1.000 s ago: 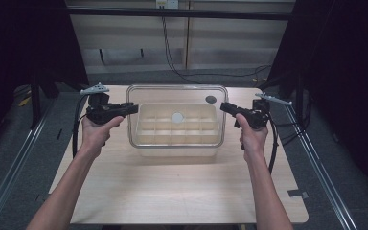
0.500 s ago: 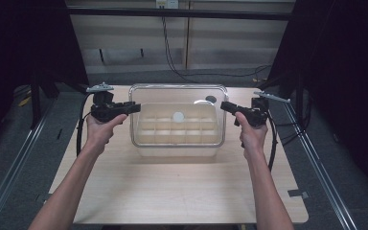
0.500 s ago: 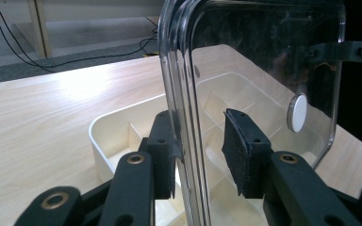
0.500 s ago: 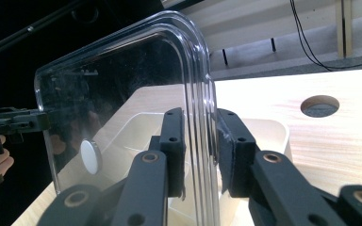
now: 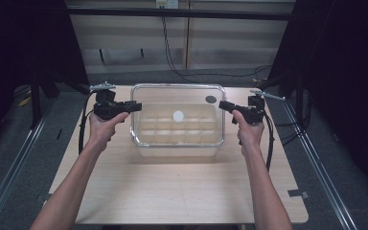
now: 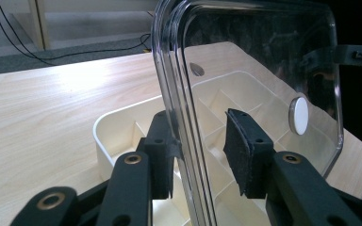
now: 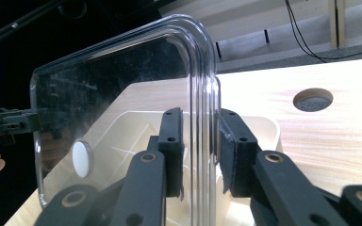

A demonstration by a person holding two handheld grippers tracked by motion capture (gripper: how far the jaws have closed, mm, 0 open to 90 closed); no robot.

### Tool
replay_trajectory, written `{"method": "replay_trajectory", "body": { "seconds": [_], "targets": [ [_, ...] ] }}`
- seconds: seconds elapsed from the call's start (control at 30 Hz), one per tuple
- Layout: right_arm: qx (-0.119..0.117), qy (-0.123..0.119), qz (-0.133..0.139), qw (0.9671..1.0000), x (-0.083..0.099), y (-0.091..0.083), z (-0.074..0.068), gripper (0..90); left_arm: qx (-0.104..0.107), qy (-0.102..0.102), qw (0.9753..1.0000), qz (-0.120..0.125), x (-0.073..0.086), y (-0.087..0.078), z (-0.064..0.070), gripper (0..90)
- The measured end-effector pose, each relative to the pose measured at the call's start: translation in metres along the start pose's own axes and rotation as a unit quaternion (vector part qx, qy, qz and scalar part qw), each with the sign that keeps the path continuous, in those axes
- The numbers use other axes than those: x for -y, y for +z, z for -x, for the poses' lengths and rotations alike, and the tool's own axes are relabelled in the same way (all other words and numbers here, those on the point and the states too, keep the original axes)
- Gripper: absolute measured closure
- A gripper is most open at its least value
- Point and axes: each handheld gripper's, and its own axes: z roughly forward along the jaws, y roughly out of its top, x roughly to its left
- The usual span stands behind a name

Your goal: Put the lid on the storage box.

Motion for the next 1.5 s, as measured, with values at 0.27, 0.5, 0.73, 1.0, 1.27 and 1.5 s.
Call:
{"method": "replay_trajectory", "body": {
  "seconds": [0.27,0.5,0.73,1.0,1.27,1.5],
  "targets": [
    [0.010,0.004,-0.008,0.9999,0.002,0.012,0.007,71.0,-0.004,-0.010,0.9999,-0.010,0.002,0.012,-0.011,61.1],
    [0.029,0.007,-0.032,0.9991,0.001,0.026,0.013,68.3,-0.017,-0.015,0.9993,-0.029,0.001,0.021,-0.023,60.1],
    [0.038,0.010,-0.043,0.9983,0.005,0.036,0.016,66.0,-0.010,-0.037,0.9987,-0.033,0.005,0.028,-0.032,59.8],
    [0.050,0.016,-0.051,0.9973,0.008,0.043,0.019,64.5,-0.020,-0.046,0.9979,-0.042,0.010,0.039,-0.035,54.8],
    [0.055,0.023,-0.067,0.9960,0.012,0.049,0.025,62.0,-0.010,-0.054,0.9975,-0.044,0.014,0.043,-0.040,54.8],
    [0.062,0.023,-0.076,0.9949,0.014,0.053,0.026,60.1,-0.012,-0.039,0.9974,-0.060,0.016,0.046,-0.041,51.5]
  ]
}}
